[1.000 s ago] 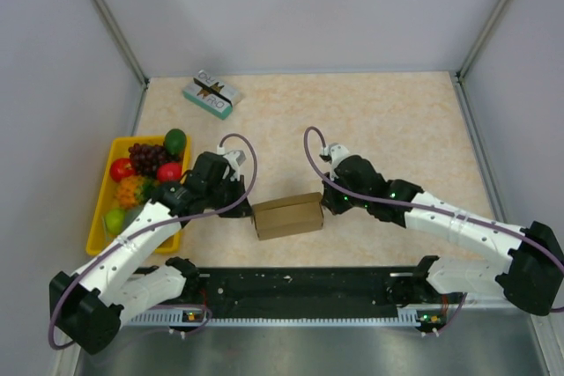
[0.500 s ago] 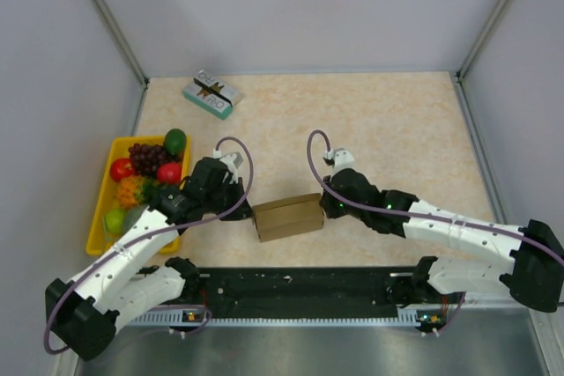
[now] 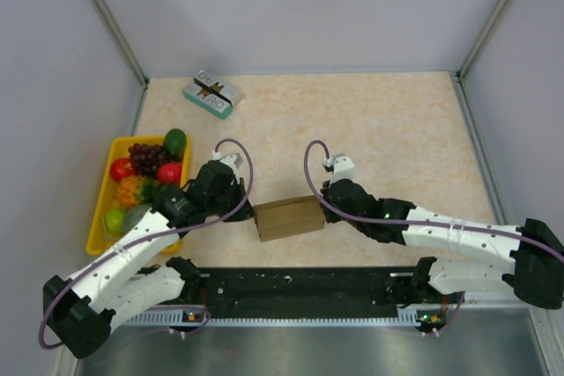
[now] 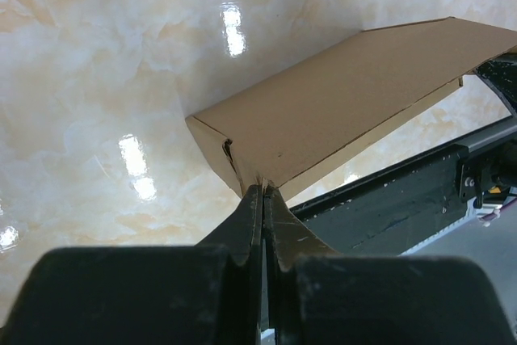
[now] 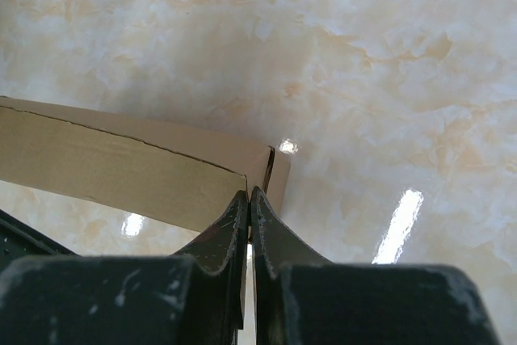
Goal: Fold the paper box
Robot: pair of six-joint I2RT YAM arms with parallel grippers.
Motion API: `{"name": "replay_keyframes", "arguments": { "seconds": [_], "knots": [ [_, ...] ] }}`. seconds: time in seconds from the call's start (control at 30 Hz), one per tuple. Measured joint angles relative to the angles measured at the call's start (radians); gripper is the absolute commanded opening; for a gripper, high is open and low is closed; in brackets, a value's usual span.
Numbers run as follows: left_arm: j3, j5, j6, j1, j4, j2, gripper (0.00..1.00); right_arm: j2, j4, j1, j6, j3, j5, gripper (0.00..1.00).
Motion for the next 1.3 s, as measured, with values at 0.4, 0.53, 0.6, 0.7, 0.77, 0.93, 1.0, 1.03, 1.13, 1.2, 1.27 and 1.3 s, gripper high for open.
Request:
{"name": "replay_keyframes", "arguments": {
  "seconds": [0.4, 0.53, 0.6, 0.7, 0.77, 0.93, 1.0, 1.03, 1.13, 1.2, 1.27, 1.3],
  "knots": [
    [0.0, -0.101, -0.118, -0.07, 0.024, 0.01, 0.0, -0.005, 0.01, 0.012, 0.004, -0.018, 0.035, 0.0],
    [0.0, -0.122, -0.15, -0.074, 0.028, 0.01, 0.0, -0.006, 0.016, 0.019, 0.007, -0.026, 0.048, 0.0],
    [0.0, -0.129, -0.162, -0.077, 0.032, 0.009, 0.0, -0.006, 0.017, 0.019, 0.007, -0.026, 0.049, 0.0],
    [0.0, -0.142, -0.17, -0.084, 0.034, 0.009, 0.0, -0.006, 0.017, 0.02, 0.007, -0.026, 0.05, 0.0],
    [-0.004, -0.156, -0.173, -0.093, 0.036, 0.006, 0.0, -0.006, 0.017, 0.02, 0.007, -0.026, 0.05, 0.0],
    [-0.074, -0.212, -0.192, -0.131, 0.09, -0.062, 0.0, -0.006, 0.036, 0.022, 0.014, -0.039, 0.051, 0.0],
    [-0.11, -0.226, -0.206, -0.142, 0.121, -0.098, 0.0, -0.006, 0.046, 0.025, 0.015, -0.048, 0.056, 0.0],
    [-0.127, -0.23, -0.211, -0.145, 0.136, -0.113, 0.0, -0.006, 0.05, 0.026, 0.015, -0.053, 0.056, 0.0],
    [-0.164, -0.237, -0.229, -0.152, 0.169, -0.145, 0.0, -0.008, 0.057, 0.029, 0.015, -0.058, 0.06, 0.0],
    [-0.181, -0.248, -0.235, -0.158, 0.187, -0.159, 0.0, -0.008, 0.059, 0.03, 0.015, -0.059, 0.061, 0.0],
    [-0.196, -0.257, -0.242, -0.165, 0.202, -0.171, 0.0, -0.008, 0.066, 0.03, 0.015, -0.063, 0.064, 0.0],
    [-0.207, -0.262, -0.248, -0.168, 0.213, -0.18, 0.0, -0.011, 0.072, 0.03, 0.016, -0.068, 0.065, 0.0]
  ]
}}
